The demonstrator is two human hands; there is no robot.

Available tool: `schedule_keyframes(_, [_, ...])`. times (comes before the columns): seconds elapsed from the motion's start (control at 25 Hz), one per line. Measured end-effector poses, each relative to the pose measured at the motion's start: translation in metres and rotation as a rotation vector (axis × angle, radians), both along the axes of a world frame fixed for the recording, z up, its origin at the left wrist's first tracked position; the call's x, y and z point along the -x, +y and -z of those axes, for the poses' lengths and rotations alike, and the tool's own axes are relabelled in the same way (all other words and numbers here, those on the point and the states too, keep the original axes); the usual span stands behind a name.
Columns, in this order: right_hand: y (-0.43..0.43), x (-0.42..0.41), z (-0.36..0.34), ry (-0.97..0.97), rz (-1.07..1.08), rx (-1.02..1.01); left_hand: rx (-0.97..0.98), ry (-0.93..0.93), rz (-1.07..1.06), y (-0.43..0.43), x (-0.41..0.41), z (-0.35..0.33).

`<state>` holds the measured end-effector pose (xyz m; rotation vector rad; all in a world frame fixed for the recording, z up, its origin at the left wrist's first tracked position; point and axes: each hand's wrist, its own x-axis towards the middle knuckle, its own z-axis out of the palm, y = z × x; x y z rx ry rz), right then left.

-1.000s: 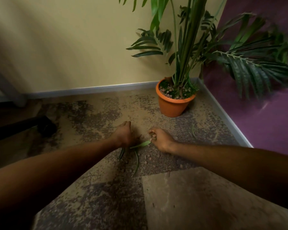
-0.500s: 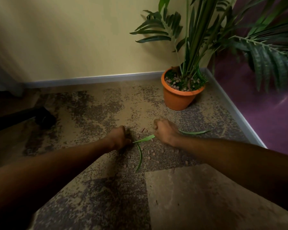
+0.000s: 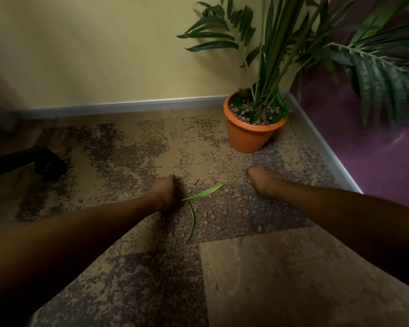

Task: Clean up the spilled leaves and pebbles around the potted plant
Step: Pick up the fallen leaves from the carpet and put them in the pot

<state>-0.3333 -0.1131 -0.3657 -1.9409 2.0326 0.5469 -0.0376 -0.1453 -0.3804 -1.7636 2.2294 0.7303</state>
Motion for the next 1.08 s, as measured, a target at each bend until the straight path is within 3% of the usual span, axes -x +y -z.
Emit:
schedule_keyframes(0.2, [-0.005,-0.003,-0.004,-0.028,-0.016,0.014,0.004,0.010,-0.048,-0.001,0.005,0.000])
schedule_keyframes(0.4, [-0.016,-0.014,-0.013,-0.210,-0.070,0.110,-0.009,0.054,-0.124,-0.009,0.009,-0.007])
schedule_keyframes(0.56, [-0.030,-0.038,-0.017,-0.411,-0.106,0.136,-0.050,0.244,-0.257,-0.012,0.017,-0.018])
schedule_keyframes(0.72, [-0.033,-0.066,-0.011,-0.549,-0.054,0.074,-0.209,0.426,-0.333,-0.001,0.026,-0.027])
schedule_keyframes(0.92, [-0.023,-0.085,-0.004,-0.619,-0.122,0.050,-0.283,0.334,-0.263,0.004,0.028,-0.022])
schedule_keyframes(1.08, [-0.016,-0.090,0.003,-0.583,-0.117,0.095,-0.417,0.398,-0.238,-0.003,0.021,-0.019])
